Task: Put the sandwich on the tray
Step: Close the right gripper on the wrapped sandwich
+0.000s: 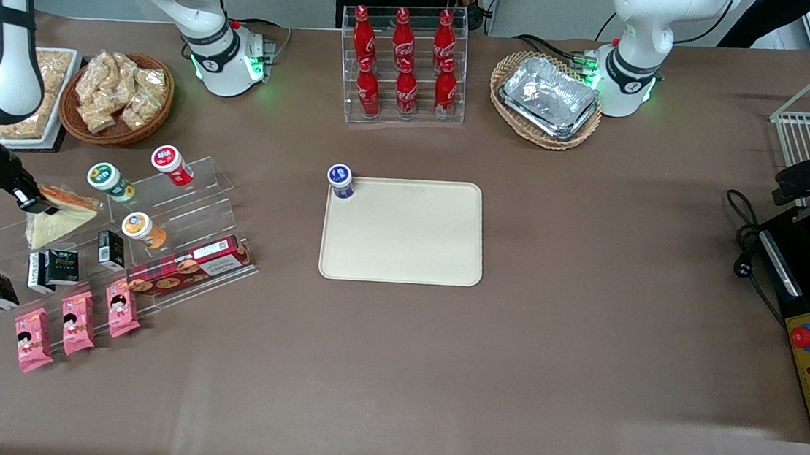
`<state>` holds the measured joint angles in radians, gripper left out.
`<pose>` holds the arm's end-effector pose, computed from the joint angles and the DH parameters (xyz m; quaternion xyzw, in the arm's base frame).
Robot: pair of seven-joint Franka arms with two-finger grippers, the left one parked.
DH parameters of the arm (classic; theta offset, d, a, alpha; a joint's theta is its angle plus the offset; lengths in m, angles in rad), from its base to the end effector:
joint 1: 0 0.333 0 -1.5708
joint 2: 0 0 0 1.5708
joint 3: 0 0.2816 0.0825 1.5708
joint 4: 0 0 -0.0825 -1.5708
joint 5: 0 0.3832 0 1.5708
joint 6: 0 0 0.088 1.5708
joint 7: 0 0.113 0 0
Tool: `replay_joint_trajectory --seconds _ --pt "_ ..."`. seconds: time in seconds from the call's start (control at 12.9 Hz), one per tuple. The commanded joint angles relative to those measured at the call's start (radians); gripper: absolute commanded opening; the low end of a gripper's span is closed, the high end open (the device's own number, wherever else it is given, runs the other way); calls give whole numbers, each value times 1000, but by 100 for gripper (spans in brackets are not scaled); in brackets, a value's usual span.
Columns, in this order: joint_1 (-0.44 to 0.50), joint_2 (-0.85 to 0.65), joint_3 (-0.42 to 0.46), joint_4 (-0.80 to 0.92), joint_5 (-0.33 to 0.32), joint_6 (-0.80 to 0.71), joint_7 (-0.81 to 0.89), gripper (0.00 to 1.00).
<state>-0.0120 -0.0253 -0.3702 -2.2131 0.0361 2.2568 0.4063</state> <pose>0.4933 -0.1972 0.3546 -0.9183 0.3940 -0.0333 0.0193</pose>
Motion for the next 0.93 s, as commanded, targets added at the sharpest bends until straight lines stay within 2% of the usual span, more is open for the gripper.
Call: replay_joint_trajectory --seconds 0.0,0.23,0.7,0.85 --pt "12 2 4 146 21 -144 -24 4" --pt "24 1 5 255 10 -242 -64 4" --pt "66 -7 8 499 19 -551 -67 4" --pt "105 -5 8 562 19 -618 -136 4"
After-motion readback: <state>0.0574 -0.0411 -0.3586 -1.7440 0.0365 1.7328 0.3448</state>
